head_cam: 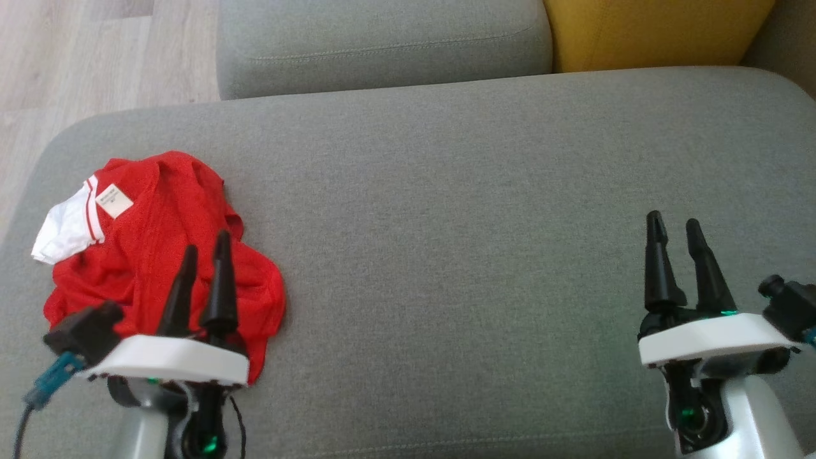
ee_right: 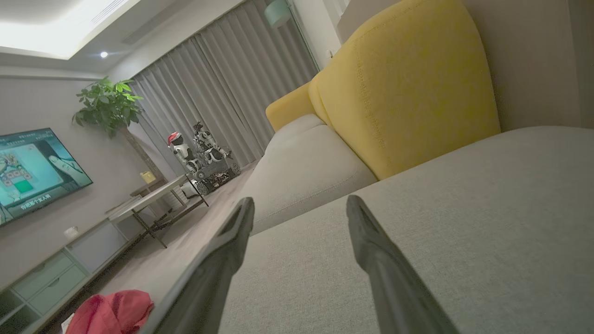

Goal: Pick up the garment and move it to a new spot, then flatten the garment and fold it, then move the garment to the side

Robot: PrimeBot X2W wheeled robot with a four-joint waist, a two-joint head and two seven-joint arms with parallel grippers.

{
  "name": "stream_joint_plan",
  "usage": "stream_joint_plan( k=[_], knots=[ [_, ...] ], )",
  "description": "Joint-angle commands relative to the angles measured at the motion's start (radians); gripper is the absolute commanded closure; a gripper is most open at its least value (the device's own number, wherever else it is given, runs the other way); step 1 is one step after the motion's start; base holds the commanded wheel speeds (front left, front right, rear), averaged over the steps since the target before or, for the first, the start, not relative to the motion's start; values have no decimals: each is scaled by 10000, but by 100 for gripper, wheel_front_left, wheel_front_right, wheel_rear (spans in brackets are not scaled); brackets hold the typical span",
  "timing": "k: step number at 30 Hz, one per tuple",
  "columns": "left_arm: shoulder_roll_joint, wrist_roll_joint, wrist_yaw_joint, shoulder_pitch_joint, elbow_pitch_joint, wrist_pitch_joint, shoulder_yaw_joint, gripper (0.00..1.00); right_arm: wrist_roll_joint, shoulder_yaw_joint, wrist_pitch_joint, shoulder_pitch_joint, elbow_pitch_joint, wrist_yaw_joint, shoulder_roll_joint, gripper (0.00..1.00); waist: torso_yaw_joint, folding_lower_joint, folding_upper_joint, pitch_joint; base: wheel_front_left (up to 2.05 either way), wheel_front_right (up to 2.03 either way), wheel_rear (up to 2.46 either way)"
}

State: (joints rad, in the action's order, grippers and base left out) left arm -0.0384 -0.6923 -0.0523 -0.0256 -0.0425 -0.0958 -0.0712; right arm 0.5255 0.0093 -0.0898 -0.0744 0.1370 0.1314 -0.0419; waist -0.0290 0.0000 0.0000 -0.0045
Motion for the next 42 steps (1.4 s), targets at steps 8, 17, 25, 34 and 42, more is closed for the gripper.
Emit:
stream_joint_plan(
  k=[8,17,25,34,42],
  knots=[
    [-720,1815,681,-517,368,-329,-765,0,-1824,454,-377,-680,-281,-5,-61,0,-47,0,0,43,0,0,0],
    [-1334,2899,1577,-631,247,-563,-1624,0,-3047,603,-613,-747,-124,-5,-64,0,-81,0,0,-30,0,0,0],
    [-1825,3831,2436,-784,219,-796,-2443,0,-4225,777,-848,-846,-111,-6,-68,0,-111,0,0,-81,0,0,0],
    [-2396,4891,3355,-1010,363,-1059,-3265,0,-5274,937,-1113,-891,-299,-6,-73,0,-139,0,0,-70,0,0,0],
    [-2443,5096,3946,-1011,574,-1294,-3545,0,-5671,991,-1350,-878,-323,-7,-77,0,-106,0,0,-91,0,0,0]
  ],
)
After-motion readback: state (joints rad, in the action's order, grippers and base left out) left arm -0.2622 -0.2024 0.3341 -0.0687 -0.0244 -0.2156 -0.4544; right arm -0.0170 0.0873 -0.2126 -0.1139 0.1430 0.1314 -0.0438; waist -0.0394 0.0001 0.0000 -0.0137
